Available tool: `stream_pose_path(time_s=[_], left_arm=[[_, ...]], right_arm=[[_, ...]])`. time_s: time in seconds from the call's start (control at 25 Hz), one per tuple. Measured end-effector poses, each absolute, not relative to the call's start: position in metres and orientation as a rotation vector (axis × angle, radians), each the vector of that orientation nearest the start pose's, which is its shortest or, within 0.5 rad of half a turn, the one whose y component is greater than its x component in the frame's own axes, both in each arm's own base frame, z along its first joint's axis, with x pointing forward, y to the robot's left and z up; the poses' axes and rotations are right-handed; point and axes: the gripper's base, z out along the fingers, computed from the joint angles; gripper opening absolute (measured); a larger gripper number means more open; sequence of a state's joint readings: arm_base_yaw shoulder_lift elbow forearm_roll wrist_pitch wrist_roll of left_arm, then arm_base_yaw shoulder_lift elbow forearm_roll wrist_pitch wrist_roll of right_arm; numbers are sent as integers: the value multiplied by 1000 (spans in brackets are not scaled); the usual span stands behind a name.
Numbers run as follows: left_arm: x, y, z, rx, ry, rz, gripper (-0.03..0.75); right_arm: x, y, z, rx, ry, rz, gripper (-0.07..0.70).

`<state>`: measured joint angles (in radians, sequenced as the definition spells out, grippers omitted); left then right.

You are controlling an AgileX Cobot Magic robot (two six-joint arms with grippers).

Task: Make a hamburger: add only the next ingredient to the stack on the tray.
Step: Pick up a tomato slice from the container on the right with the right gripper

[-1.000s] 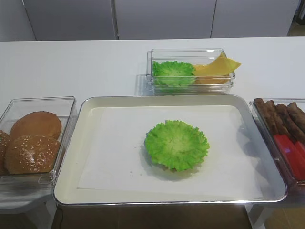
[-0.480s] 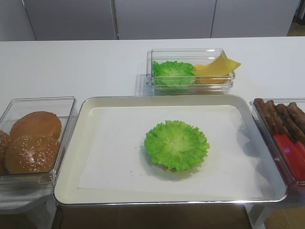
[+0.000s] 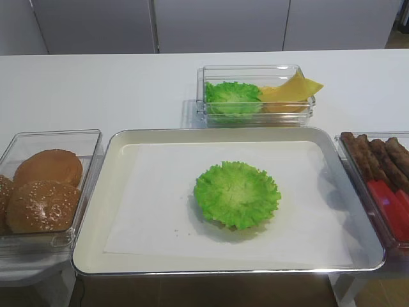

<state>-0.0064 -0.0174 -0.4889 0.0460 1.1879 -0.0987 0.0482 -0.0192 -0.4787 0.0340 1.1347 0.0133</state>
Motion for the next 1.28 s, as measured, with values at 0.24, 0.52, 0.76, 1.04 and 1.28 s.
stream_pose_path(time_s=[0.24, 0.52, 0.76, 1.04, 1.28], left_arm=[[-12, 4, 264, -106, 2162, -4, 411], [-12, 4, 264, -106, 2162, -4, 411], [-12, 4, 264, -106, 2162, -4, 411], [-12, 4, 264, -106, 2162, -4, 411], [-12, 4, 264, -106, 2162, -4, 411]], right_arm=[[-9, 2, 265, -40, 2120, 78, 522], [-9, 4, 269, 6, 2099, 130, 495], [-4, 5, 291, 65, 2090, 171, 492], [33, 9, 322, 78, 2223, 207, 490], [75, 12, 343, 90, 2341, 213, 447]])
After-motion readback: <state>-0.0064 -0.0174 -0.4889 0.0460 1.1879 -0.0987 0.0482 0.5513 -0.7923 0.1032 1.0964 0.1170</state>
